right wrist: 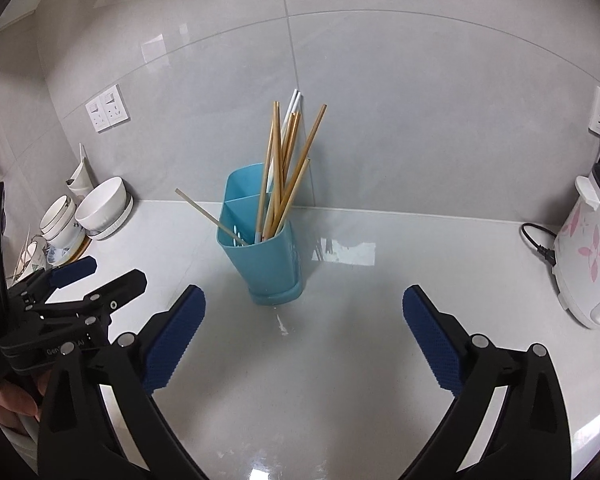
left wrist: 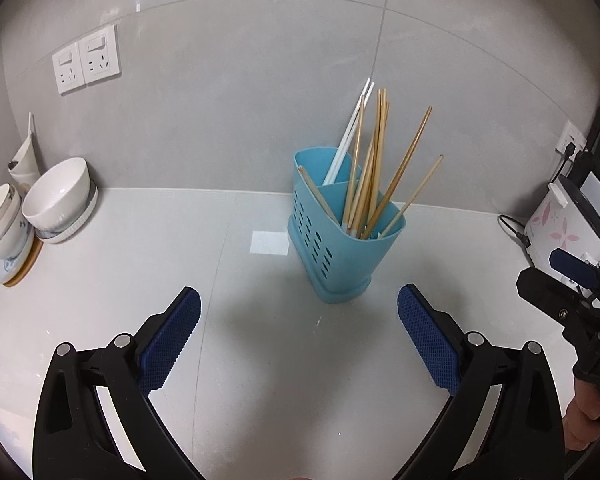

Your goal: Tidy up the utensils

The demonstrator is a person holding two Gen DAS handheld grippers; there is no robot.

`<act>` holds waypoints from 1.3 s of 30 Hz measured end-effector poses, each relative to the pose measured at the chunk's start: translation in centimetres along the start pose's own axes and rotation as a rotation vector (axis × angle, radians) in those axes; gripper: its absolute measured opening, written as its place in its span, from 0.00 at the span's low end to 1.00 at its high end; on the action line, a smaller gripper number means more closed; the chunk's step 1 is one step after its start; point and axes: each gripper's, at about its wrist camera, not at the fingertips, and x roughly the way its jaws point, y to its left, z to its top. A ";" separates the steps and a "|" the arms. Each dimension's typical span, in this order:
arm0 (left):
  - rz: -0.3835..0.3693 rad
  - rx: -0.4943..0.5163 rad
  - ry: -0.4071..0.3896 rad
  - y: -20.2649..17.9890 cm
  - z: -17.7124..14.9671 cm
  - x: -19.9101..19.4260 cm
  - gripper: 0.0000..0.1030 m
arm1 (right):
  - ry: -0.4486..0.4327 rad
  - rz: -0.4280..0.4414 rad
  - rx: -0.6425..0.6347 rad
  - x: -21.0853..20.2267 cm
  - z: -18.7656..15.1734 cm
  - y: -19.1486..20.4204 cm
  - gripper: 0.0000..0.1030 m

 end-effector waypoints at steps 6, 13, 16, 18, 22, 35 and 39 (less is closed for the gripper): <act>0.004 0.002 -0.003 0.0 -0.2 -0.3 0.94 | 0.003 -0.006 0.002 0.0 0.0 -0.2 0.92; 0.001 0.005 0.000 -0.2 0.0 -0.1 0.94 | 0.008 -0.010 0.009 0.1 0.2 -0.3 0.92; -0.003 0.008 0.002 -0.3 0.1 0.0 0.94 | 0.010 -0.012 0.012 0.2 0.2 -0.3 0.92; -0.004 0.011 0.004 -0.5 0.1 0.1 0.94 | 0.012 -0.012 0.016 0.3 0.2 -0.4 0.92; -0.009 0.016 0.003 -0.7 0.2 0.1 0.94 | 0.017 -0.016 0.021 0.5 0.2 -0.4 0.92; -0.017 0.016 0.004 -0.9 0.4 0.2 0.94 | 0.029 -0.020 0.028 0.8 0.2 -0.3 0.92; -0.018 0.018 0.006 -1.0 0.4 0.3 0.94 | 0.032 -0.017 0.034 0.9 0.3 -0.4 0.92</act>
